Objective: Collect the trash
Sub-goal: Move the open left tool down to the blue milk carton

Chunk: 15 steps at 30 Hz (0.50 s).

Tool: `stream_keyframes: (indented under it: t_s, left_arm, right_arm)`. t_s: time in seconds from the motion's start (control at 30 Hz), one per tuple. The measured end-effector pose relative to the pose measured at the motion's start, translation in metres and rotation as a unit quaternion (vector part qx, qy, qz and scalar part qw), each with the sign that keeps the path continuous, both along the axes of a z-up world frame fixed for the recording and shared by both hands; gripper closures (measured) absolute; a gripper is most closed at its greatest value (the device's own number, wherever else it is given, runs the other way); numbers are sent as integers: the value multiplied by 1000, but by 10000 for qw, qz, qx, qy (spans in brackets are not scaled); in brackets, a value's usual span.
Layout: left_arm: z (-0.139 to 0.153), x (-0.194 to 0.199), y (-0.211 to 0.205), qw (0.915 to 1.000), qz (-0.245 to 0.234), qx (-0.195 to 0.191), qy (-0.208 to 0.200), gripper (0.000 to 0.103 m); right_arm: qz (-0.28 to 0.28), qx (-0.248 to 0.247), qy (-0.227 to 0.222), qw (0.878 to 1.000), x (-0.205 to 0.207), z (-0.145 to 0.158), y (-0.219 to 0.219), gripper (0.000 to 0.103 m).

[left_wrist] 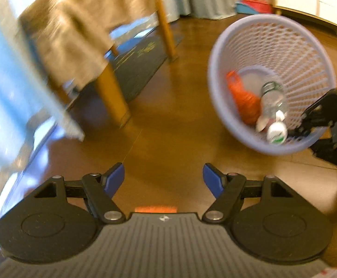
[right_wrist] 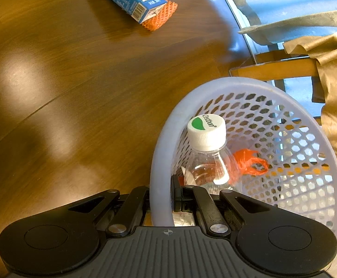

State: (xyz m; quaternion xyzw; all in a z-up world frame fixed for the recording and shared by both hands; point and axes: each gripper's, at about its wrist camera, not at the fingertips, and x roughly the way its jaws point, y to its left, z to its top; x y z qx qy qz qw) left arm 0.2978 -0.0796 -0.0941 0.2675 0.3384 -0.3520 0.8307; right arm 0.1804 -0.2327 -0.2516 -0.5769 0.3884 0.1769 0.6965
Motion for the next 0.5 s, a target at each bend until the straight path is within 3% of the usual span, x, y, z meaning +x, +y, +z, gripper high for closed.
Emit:
stream_keyframes:
  t_s: [0.23,0.5]
  left_arm:
    - [-28,1,54,9983,504,158,238,31]
    - [-79,-18,75,9983,193,366,403,29]
  right_arm:
    - [0,11,26,10000,-1,1,-1,103]
    - [16,1,20,10000,0,0,-1,103]
